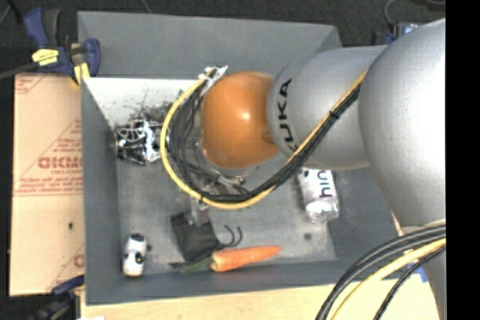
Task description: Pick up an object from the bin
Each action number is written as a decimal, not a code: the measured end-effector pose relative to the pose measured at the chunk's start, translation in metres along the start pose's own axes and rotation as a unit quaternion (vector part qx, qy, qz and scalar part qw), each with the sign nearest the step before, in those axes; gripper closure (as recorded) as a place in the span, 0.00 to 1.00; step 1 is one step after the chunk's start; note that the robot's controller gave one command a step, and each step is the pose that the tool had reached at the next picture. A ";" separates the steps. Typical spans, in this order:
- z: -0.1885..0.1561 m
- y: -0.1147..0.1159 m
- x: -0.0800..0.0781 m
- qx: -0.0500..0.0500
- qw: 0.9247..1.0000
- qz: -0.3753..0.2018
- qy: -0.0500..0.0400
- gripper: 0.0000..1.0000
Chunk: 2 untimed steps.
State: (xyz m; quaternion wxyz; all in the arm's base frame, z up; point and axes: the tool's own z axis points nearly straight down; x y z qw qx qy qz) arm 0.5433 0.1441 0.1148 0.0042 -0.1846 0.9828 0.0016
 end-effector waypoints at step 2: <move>-0.018 -0.001 -0.002 0.001 1.000 0.001 -0.004 1.00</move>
Offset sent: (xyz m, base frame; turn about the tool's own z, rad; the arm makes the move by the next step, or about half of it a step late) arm 0.0000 0.0000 0.0249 0.0000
